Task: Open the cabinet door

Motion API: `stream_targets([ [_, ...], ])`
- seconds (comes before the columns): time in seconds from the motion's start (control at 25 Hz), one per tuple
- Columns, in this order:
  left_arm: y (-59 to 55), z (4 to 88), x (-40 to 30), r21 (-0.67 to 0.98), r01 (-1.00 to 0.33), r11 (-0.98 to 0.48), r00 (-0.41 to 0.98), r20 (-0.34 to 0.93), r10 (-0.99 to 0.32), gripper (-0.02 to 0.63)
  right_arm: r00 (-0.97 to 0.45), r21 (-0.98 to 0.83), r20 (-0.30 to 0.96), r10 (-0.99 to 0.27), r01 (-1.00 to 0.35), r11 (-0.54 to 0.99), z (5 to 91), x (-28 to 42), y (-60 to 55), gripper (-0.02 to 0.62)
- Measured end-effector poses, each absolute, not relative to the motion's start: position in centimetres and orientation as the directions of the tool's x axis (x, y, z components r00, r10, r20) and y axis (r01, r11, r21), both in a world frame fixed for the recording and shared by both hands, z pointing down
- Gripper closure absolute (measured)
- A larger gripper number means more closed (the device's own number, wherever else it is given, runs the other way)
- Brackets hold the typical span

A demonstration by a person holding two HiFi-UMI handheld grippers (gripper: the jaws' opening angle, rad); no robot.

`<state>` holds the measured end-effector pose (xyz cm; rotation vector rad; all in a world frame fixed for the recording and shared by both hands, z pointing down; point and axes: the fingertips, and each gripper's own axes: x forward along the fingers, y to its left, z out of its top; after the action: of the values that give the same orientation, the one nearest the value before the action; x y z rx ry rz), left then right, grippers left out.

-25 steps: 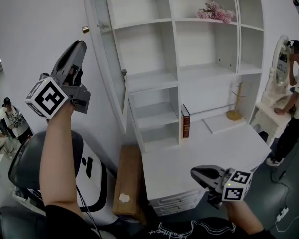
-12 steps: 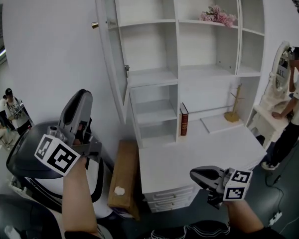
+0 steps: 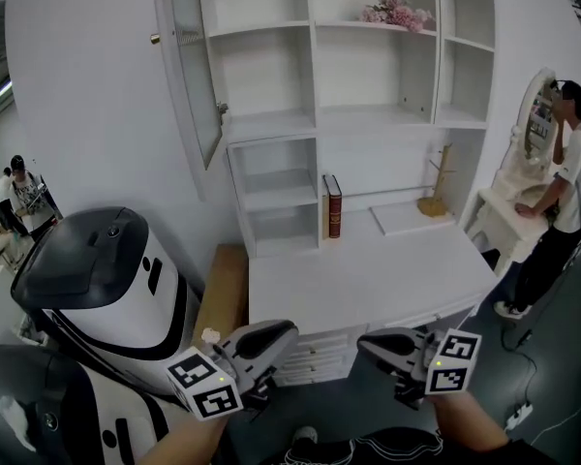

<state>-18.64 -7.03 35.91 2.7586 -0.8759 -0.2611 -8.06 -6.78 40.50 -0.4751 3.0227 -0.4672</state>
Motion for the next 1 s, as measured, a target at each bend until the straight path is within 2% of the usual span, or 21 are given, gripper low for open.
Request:
stream_targets([
  [0.08, -4.7, 39.0, -16.6, 0.385, -0.503, -0.774, 0.811, -0.099, -0.576, 0.601, -0.954, -0.31, -0.009, -0.3, -0.283, 0.908, 40.7, -7.3, -5.0, 0.591],
  [0.16, -2.7, 40.2, -15.2, 0.427, -0.494, -0.757, 0.8, -0.118, -0.589, 0.601, -0.953, -0.313, -0.029, -0.301, -0.277, 0.908, 40.8, -6.8, -3.6, 0.591],
  [0.52, 1.5, 42.1, -13.2, 0.22, -0.742, -0.633, 0.651, 0.012, -0.759, 0.601, -0.955, -0.294, -0.048, -0.293, -0.267, 0.918, 41.0, -6.4, 0.7, 0.591],
  [1.0, 4.7, 42.5, -11.5, 0.205, -0.765, -0.61, 0.626, 0.019, -0.779, 0.601, -0.958, -0.294, -0.032, -0.286, -0.264, 0.919, 42.5, -5.3, 3.6, 0.591],
])
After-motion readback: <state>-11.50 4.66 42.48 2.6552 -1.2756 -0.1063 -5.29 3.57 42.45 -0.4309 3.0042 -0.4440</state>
